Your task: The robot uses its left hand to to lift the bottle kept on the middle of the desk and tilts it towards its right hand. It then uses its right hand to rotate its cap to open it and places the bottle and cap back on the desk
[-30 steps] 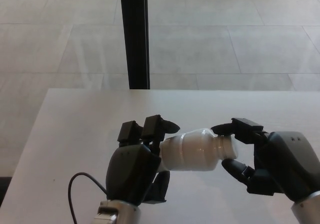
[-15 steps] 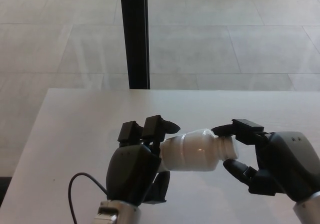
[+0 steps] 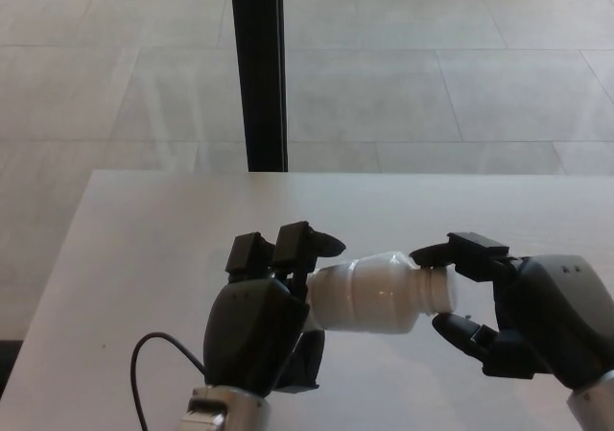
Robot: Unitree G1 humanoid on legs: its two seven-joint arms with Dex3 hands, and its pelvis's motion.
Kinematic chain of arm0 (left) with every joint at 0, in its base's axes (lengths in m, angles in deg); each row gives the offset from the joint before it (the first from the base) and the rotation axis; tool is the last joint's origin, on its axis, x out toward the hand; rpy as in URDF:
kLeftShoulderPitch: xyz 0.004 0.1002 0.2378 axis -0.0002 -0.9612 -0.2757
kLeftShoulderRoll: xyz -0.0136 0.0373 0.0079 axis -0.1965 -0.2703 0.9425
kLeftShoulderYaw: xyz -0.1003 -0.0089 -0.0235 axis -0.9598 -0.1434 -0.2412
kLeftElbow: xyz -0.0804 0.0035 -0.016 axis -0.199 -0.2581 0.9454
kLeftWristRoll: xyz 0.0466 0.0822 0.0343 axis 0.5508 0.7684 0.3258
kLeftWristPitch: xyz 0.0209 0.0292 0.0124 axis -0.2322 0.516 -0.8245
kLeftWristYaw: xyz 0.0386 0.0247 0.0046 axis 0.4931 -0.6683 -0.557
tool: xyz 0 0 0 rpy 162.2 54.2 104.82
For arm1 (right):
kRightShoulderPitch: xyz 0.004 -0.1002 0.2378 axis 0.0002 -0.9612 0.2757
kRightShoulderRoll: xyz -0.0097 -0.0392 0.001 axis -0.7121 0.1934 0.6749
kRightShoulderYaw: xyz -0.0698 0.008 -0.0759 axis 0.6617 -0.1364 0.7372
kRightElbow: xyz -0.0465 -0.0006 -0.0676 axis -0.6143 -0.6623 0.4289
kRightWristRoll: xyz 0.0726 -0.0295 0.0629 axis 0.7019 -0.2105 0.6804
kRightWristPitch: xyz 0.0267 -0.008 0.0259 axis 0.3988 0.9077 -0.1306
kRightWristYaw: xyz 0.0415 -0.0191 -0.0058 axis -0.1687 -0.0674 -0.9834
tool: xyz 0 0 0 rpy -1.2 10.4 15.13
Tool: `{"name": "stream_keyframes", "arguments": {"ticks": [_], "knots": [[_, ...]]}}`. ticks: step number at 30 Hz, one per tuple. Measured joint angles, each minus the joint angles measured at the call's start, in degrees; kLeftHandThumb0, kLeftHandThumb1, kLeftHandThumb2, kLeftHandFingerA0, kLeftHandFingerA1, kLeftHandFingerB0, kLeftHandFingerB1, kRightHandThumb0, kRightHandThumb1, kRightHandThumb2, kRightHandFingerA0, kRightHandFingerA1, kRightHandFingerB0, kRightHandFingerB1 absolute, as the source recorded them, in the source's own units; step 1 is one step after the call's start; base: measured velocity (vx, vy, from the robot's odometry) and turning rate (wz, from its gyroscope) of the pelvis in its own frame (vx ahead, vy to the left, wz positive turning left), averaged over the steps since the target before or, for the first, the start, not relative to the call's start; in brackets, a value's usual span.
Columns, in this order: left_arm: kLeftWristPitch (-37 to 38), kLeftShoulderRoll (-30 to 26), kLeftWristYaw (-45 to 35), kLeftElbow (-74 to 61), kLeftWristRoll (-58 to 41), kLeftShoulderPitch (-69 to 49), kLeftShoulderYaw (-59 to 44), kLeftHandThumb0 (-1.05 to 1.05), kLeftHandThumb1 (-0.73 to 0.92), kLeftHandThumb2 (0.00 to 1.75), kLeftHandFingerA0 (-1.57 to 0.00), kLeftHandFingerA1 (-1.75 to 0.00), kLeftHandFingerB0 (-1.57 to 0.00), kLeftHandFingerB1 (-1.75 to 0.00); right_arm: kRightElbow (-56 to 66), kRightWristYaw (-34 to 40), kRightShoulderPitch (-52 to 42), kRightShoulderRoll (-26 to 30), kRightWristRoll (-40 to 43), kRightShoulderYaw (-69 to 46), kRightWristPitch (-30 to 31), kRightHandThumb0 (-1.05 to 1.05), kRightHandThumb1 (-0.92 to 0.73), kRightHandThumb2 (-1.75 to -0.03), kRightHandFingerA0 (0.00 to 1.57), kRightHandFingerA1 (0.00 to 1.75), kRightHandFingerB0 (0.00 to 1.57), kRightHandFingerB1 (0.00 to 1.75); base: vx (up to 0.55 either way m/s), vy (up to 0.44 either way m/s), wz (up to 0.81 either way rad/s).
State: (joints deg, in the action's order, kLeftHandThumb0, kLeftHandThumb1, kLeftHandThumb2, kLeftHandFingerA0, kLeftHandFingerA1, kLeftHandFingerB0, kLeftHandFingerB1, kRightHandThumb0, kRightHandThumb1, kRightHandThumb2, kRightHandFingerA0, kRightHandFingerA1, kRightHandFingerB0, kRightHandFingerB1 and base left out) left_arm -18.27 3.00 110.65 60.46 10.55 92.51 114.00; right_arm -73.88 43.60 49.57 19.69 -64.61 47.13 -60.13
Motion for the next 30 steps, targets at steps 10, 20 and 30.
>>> {"name": "stream_keyframes", "arguments": {"ticks": [10, 20, 30], "knots": [[0.00, 0.02, -0.04, -0.55, -0.04, -0.62, 0.27, 0.20, 0.51, 1.27, -0.90, -1.75, -0.81, -1.54, -4.84, 5.72, -0.06, 0.04, 0.87, -0.58, -7.78, -0.25, -0.66, -0.90, 0.96, 1.75, 0.81, 1.37, 0.00, 0.000, 0.00], [0.00, 0.09, -0.01, -0.58, -0.10, -0.58, 0.28, 0.13, 0.50, 1.32, -1.06, -1.75, -0.88, -1.47, -9.30, 12.04, 0.87, 0.14, -0.43, -0.60, -14.80, -0.21, -0.58, -1.04, 0.92, 1.75, 0.75, 1.41, 0.00, 0.000, 0.00], [0.01, 0.68, -0.02, -0.60, -0.18, -0.17, 0.35, 0.14, 0.50, 1.33, -1.04, -1.75, -0.88, -1.48, -12.05, 17.50, 3.63, 2.82, -4.20, -0.60, -18.80, -0.23, -0.54, -0.97, 0.94, 1.66, 0.78, 1.28, 0.00, 0.000, 0.00]]}}
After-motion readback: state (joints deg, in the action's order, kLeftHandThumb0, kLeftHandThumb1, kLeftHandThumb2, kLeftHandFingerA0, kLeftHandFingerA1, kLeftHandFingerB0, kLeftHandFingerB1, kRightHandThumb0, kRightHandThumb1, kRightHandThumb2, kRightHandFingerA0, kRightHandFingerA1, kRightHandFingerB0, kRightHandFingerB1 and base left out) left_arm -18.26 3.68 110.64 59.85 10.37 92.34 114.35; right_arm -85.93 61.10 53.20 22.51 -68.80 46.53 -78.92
